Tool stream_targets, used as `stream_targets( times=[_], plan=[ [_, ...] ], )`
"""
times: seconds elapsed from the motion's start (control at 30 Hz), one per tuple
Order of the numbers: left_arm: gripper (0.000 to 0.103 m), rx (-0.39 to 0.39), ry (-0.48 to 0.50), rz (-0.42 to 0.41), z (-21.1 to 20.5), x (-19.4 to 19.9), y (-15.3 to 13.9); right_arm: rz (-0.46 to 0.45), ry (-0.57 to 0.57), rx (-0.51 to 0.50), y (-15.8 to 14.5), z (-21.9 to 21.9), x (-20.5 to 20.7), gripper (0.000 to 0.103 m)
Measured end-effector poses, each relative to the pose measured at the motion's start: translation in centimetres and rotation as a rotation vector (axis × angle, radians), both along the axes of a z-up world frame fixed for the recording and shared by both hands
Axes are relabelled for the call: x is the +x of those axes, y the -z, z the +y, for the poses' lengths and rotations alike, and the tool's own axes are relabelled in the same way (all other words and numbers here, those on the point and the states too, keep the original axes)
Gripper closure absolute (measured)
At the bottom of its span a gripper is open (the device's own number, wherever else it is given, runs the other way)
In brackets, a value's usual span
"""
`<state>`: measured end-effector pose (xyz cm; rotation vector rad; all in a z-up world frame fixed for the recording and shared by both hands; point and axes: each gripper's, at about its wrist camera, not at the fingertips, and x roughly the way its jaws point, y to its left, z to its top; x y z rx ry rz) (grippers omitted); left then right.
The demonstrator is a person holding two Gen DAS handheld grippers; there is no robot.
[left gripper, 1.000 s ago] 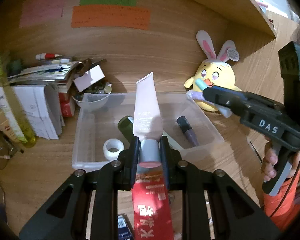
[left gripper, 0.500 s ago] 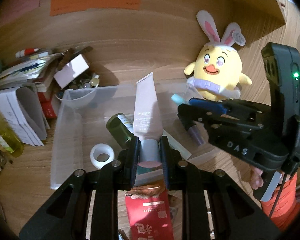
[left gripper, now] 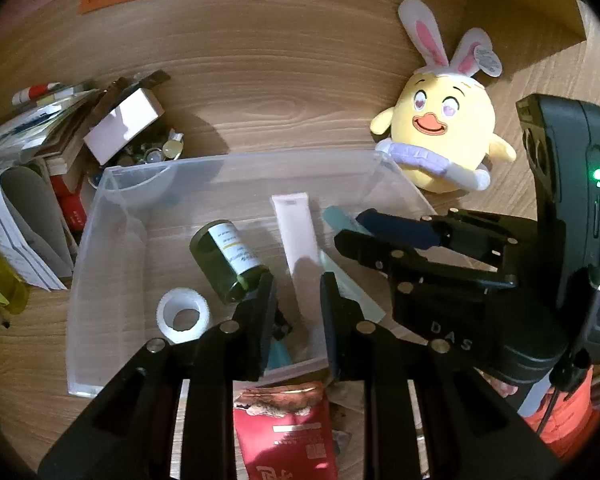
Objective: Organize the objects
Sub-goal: 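Lower both held items into the bin and open both grippers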
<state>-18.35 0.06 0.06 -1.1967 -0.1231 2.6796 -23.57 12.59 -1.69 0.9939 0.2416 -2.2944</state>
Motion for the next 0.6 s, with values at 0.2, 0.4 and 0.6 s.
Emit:
stream_targets(
  times=[0.2,0.4,0.6],
  plan=[
    [0.079,0.009,-0.005,-0.002,-0.4,0.3,-0.3,-0.016,-0.002,0.015,0.2,-0.2,-0.1,0.081],
    [0.069,0.005,-0.017,0.023,-0.8,1.4,-1.1,0.009,0.011,0.009,-0.6,0.0,0.5,0.064],
    [0.049,-0.006,-0.037,0.076,-1.3,3.4,-2.6,0.055,0.013,-0.004,-2.4,0.6,2.0,0.051]
  ],
)
